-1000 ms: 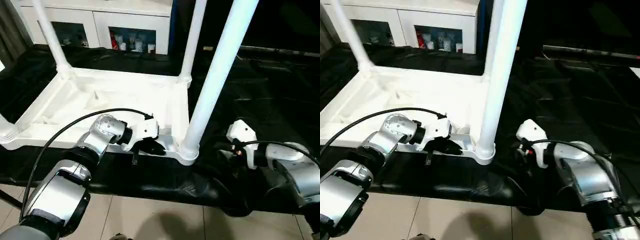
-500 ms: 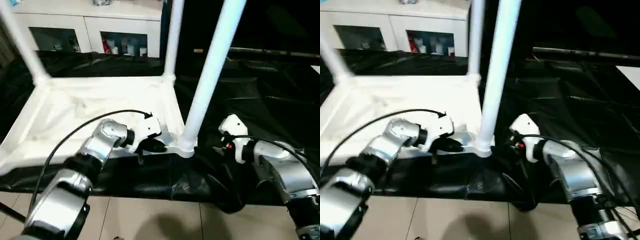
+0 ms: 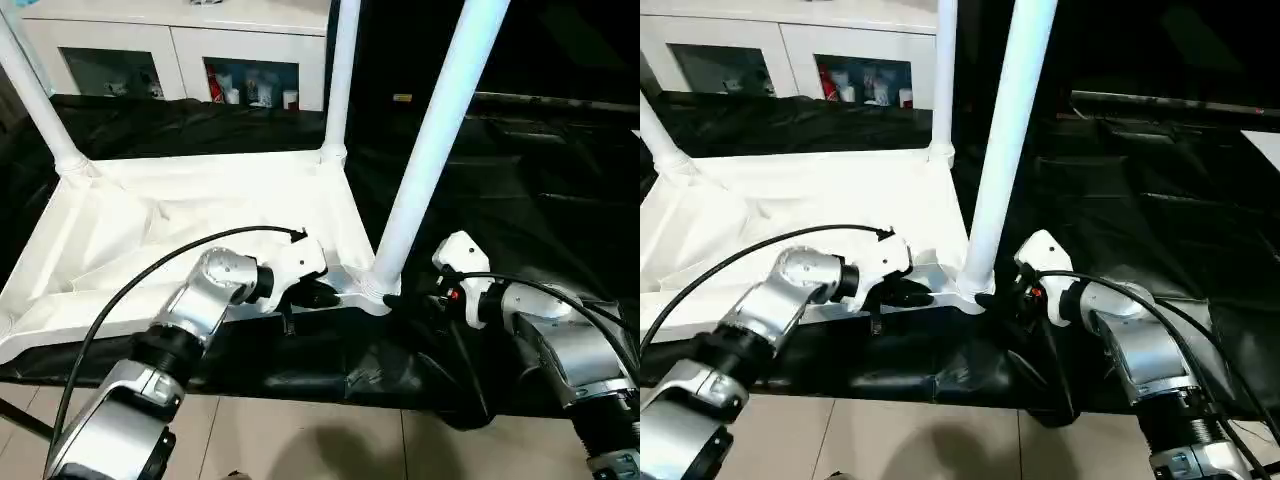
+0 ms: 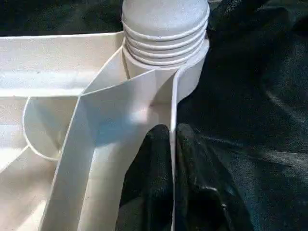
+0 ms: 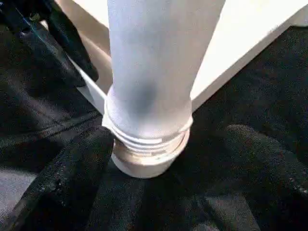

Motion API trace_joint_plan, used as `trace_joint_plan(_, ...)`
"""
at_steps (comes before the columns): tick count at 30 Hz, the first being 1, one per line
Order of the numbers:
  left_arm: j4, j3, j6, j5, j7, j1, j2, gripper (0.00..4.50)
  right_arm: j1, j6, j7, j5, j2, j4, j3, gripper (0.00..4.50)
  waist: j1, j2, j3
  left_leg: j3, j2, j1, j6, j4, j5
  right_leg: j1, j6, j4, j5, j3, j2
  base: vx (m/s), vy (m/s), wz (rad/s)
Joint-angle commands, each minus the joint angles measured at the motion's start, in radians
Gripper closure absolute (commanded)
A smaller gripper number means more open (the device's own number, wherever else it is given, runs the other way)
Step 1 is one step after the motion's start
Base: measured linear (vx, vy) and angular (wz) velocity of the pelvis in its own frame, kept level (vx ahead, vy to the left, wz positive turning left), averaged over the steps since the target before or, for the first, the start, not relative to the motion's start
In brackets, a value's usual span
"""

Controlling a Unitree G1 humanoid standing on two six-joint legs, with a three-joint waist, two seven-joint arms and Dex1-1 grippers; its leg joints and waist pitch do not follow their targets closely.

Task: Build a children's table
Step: Rotate leg to tighten

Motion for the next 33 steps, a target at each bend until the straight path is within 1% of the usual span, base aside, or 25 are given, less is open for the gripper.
trace_joint_plan(1, -0.005, 0.001, 0.005, 0.009, 0.014, 0.010, 0.014, 3.84, -0.013, -0.002, 0.000, -0.004, -0.005, -0.006, 0.002, 0.39, 0.004, -0.012, -0.062, -0.022, 0.039, 0.009, 0.036, -0.069, -0.217, 0.038, -0.214, -0.085, -0.198, 0.041, -0.066, 0.000, 0.000, 0.00)
trace_joint_plan(2, -0.001, 0.006, 0.009, 0.004, 0.011, 0.008, 0.013, 3.84, -0.013, -0.003, 0.002, -0.003, -0.005, -0.006, 0.003, 0.39, 0.004, -0.012, -0.062, -0.021, 0.039, 0.009, 0.039, -0.069, -0.209, 0.036, -0.217, -0.085, -0.183, 0.041, -0.065, 0.000, 0.000, 0.00)
trace_joint_plan(3, 0.001, 0.007, 0.010, 0.002, 0.011, 0.007, 0.013, 3.84, -0.013, -0.003, 0.003, -0.003, -0.005, -0.006, 0.003, 0.39, 0.004, -0.009, -0.061, -0.021, 0.039, 0.009, 0.039, -0.069, -0.209, 0.036, -0.218, -0.084, -0.179, 0.041, -0.064, 0.000, 0.000, 0.00)
trace_joint_plan(4, 0.014, 0.012, 0.005, -0.004, 0.002, 0.000, 0.015, 3.84, -0.013, -0.004, 0.006, -0.001, -0.005, -0.008, 0.003, 0.39, 0.004, -0.010, -0.061, -0.020, 0.038, 0.010, 0.041, -0.068, -0.208, 0.036, -0.221, -0.085, -0.175, 0.041, -0.065, 0.000, 0.000, 0.00)
trace_joint_plan(7, 0.040, 0.014, -0.007, -0.012, -0.014, -0.010, 0.022, 3.84, -0.009, -0.005, 0.015, 0.006, -0.006, -0.017, 0.002, 0.39, 0.004, -0.009, -0.060, -0.021, 0.038, 0.010, 0.037, -0.069, -0.224, 0.036, -0.218, -0.088, -0.196, 0.040, -0.064, 0.000, 0.000, 0.00)
trace_joint_plan(9, 0.044, 0.015, -0.006, -0.013, -0.014, -0.013, 0.023, 3.84, -0.008, -0.005, 0.017, 0.010, -0.006, -0.019, 0.000, 0.39, 0.003, -0.011, -0.060, -0.021, 0.038, 0.010, 0.034, -0.070, -0.228, 0.036, -0.216, -0.087, -0.201, 0.041, -0.065, 0.000, 0.000, 0.00)
trace_joint_plan(10, 0.046, 0.018, 0.000, -0.019, -0.017, -0.015, 0.023, 4.01, -0.008, -0.006, 0.019, 0.014, -0.006, -0.020, -0.001, 0.39, 0.003, -0.010, -0.060, -0.021, 0.039, 0.011, 0.033, -0.070, -0.229, 0.036, -0.217, -0.087, -0.201, 0.041, -0.065, 0.000, 0.000, 0.00)
trace_joint_plan(11, 0.046, 0.019, 0.002, -0.022, -0.019, -0.015, 0.023, 4.01, -0.008, -0.006, 0.020, 0.014, -0.006, -0.020, -0.001, 0.39, 0.003, -0.010, -0.060, -0.021, 0.039, 0.011, 0.034, -0.070, -0.228, 0.036, -0.219, -0.087, -0.199, 0.041, -0.065, 0.000, 0.000, 0.00)
trace_joint_plan(13, 0.043, 0.022, 0.014, -0.033, -0.032, -0.015, 0.024, 4.20, -0.008, -0.008, 0.023, 0.016, -0.007, -0.022, -0.001, 0.39, 0.003, -0.011, -0.061, -0.021, 0.038, 0.010, 0.035, -0.069, -0.221, 0.036, -0.221, -0.086, -0.190, 0.041, -0.065, 0.000, 0.000, 0.00)
trace_joint_plan(15, 0.039, 0.014, 0.016, -0.035, -0.049, -0.012, 0.029, 4.35, -0.007, -0.013, 0.035, 0.025, -0.005, -0.020, -0.002, 0.39, 0.002, -0.012, -0.062, -0.021, 0.039, 0.009, 0.040, -0.069, -0.211, 0.037, -0.225, -0.084, -0.172, 0.041, -0.065, 0.000, 0.000, 0.00)
trace_joint_plan(16, 0.040, 0.011, 0.013, -0.036, -0.057, -0.011, 0.032, 4.35, -0.006, -0.015, 0.040, 0.028, -0.005, -0.019, -0.001, 0.39, 0.002, -0.011, -0.062, -0.021, 0.039, 0.009, 0.041, -0.069, -0.207, 0.038, -0.227, -0.083, -0.166, 0.041, -0.065, 0.000, 0.000, 0.00)
trace_joint_plan(17, 0.039, 0.008, 0.011, -0.037, -0.062, -0.010, 0.033, 4.44, -0.006, -0.017, 0.043, 0.029, -0.004, -0.018, 0.000, 0.39, 0.001, -0.011, -0.064, -0.020, 0.038, 0.008, 0.046, -0.068, -0.195, 0.039, -0.231, -0.080, -0.146, 0.041, -0.065, 0.000, 0.000, 0.00)
trace_joint_plan(21, 0.023, -0.002, 0.003, -0.047, -0.091, 0.005, 0.037, 4.44, -0.017, -0.029, 0.039, 0.028, 0.014, 0.005, 0.005, 0.39, 0.001, -0.011, -0.066, -0.019, 0.038, 0.005, 0.060, -0.064, -0.164, 0.040, -0.246, -0.075, -0.091, 0.040, -0.064, 0.000, 0.000, 0.00)
trace_joint_plan(22, 0.018, -0.002, 0.005, -0.049, -0.090, 0.007, 0.036, 4.44, -0.023, -0.033, 0.036, 0.026, 0.020, 0.015, 0.007, 0.39, 0.002, -0.014, -0.067, -0.018, 0.038, 0.006, 0.065, -0.063, -0.158, 0.040, -0.249, -0.073, -0.081, 0.040, -0.065, 0.000, 0.000, 0.00)
trace_joint_plan(24, 0.012, -0.002, 0.008, -0.053, -0.092, 0.010, 0.034, 4.44, -0.034, -0.040, 0.029, 0.024, 0.031, 0.033, 0.007, 0.39, 0.002, -0.012, -0.068, -0.017, 0.037, 0.004, 0.069, -0.062, -0.148, 0.040, -0.254, -0.072, -0.070, 0.040, -0.064, 0.000, 0.000, 0.00)
trace_joint_plan(30, 0.012, -0.002, 0.009, -0.055, -0.092, 0.009, 0.033, 4.44, -0.071, -0.060, 0.024, 0.020, 0.069, 0.093, 0.016, 0.39, 0.001, -0.010, -0.067, -0.017, 0.038, 0.006, 0.062, -0.062, -0.155, 0.039, -0.261, -0.071, -0.076, 0.040, -0.064, 0.000, 0.000, 0.00)
trace_joint_plan(31, 0.014, -0.003, 0.005, -0.052, -0.090, 0.008, 0.035, 4.44, -0.078, -0.063, 0.022, 0.018, 0.078, 0.105, 0.016, 0.39, 0.003, -0.009, -0.068, -0.017, 0.039, 0.006, 0.063, -0.062, -0.146, 0.040, -0.262, -0.068, -0.057, 0.041, -0.063, 0.000, 0.000, 0.00)
trace_joint_plan(33, 0.017, -0.003, 0.005, -0.052, -0.089, 0.006, 0.036, 4.44, -0.085, -0.064, 0.024, 0.020, 0.085, 0.116, 0.013, 0.39, 0.003, -0.009, -0.068, -0.016, 0.038, 0.006, 0.064, -0.062, -0.143, 0.040, -0.263, -0.067, -0.048, 0.040, -0.063, 0.000, 0.000, 0.00)
